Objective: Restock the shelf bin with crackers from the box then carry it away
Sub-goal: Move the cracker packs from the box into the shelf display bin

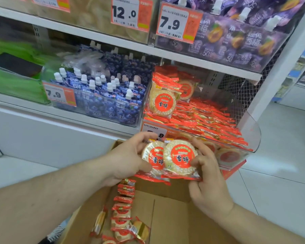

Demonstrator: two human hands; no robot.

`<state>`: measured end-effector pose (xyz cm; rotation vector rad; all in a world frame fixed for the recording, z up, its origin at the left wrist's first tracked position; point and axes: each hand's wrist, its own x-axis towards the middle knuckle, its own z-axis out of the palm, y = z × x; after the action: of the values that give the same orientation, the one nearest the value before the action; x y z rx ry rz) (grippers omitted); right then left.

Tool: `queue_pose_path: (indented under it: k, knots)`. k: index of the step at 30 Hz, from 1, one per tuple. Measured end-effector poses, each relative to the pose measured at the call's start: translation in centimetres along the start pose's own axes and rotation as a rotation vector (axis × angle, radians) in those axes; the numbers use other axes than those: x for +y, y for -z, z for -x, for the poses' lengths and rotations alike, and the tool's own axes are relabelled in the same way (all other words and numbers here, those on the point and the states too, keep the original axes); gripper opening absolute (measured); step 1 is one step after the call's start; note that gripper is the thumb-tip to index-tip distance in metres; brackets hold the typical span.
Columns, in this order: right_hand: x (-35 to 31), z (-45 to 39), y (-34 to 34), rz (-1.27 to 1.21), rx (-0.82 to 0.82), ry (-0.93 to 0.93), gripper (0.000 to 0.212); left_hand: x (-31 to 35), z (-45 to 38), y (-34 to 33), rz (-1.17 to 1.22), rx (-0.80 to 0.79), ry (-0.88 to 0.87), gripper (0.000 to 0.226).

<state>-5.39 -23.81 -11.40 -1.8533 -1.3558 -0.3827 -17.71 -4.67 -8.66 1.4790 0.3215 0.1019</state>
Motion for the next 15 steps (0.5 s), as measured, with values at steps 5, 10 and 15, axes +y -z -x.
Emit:
queue_pose_path:
  k: [5, 10, 15]
  knots:
    - [-0.7, 0.4, -0.6, 0.065, -0.195, -0.005, 0.037, 0.3, -0.2, -0.7, 0.101, -0.014, 0.008, 0.088]
    - [-1.5, -0.2, -0.3, 0.203, -0.41, 0.078, 0.038, 1.0, -0.1, -1.4, 0.172, -0.001, -0.032, 0.069]
    - [-2.7, -1.7, 1.1, -0.021, -0.214, -0.189, 0.042, 1.7, -0.3, -1.8, 0.039, 0.049, -0.161, 0.074]
